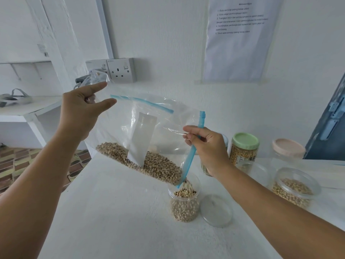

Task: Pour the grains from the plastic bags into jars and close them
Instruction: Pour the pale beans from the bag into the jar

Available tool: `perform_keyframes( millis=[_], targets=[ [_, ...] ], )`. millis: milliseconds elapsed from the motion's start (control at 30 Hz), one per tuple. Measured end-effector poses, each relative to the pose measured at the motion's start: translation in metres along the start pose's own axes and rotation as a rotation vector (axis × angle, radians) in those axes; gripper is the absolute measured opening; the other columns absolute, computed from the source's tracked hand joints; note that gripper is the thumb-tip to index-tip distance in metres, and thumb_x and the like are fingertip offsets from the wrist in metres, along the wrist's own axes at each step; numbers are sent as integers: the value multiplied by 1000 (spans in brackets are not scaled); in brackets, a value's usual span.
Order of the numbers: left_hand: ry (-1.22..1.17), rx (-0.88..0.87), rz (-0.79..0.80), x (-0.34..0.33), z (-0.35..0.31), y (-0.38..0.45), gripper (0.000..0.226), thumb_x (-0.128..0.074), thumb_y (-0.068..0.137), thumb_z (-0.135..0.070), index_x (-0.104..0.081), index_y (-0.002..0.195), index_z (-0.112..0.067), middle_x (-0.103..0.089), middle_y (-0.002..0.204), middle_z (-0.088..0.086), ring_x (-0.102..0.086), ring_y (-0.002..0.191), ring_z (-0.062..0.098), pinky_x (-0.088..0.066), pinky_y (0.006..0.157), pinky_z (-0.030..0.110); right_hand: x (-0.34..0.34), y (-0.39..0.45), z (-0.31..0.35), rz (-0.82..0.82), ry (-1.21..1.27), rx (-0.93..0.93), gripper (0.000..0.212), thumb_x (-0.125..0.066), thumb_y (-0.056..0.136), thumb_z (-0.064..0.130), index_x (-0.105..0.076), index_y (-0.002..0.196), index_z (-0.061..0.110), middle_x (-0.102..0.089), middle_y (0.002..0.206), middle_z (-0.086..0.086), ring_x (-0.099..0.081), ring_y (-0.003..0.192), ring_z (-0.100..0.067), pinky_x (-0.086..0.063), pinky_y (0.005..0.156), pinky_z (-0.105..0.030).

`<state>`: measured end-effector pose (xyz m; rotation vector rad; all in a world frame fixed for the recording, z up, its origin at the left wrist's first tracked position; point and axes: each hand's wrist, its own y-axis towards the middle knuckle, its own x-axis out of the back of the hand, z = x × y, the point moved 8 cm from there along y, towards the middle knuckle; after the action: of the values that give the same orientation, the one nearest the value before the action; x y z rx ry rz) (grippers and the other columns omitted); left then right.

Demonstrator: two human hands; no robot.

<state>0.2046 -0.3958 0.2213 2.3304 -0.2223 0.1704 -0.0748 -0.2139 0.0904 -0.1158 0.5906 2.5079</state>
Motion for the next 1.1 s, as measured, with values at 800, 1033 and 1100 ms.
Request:
perform_keyframes(
  millis=[800, 1033, 1100],
  targets=[
    [19, 61, -60, 12, 5, 6, 57, -87, 80, -12, -69, 134, -20, -27, 72, -5, -28, 56, 4, -38, 80, 5, -14, 4, 5, 25, -4, -9, 27, -63, 99, -2, -79, 106, 18, -76, 114, 4, -74, 104, -18, -59, 94, -28],
    [21, 77, -61, 13, 4, 6, 57, -87, 80, -12, -69, 134, -19, -26, 72, -5, -28, 54, 3, -39, 93, 8, -16, 4, 4, 23, -4, -14, 27, -63, 99, -3, -80, 105, 17, -76, 113, 5, -74, 104, -19, -59, 95, -30],
    [13, 80, -60, 13, 6, 7, 58, -88, 80, -12, -69, 134, -19, -26, 72, -5, -28, 55, 3, -39, 99, 10, -16, 4, 4, 23, -6, -10, 27, -62, 99, -3, -80, 105, 17, -76, 113, 3, -74, 104, -19, -59, 95, -30]
  ],
)
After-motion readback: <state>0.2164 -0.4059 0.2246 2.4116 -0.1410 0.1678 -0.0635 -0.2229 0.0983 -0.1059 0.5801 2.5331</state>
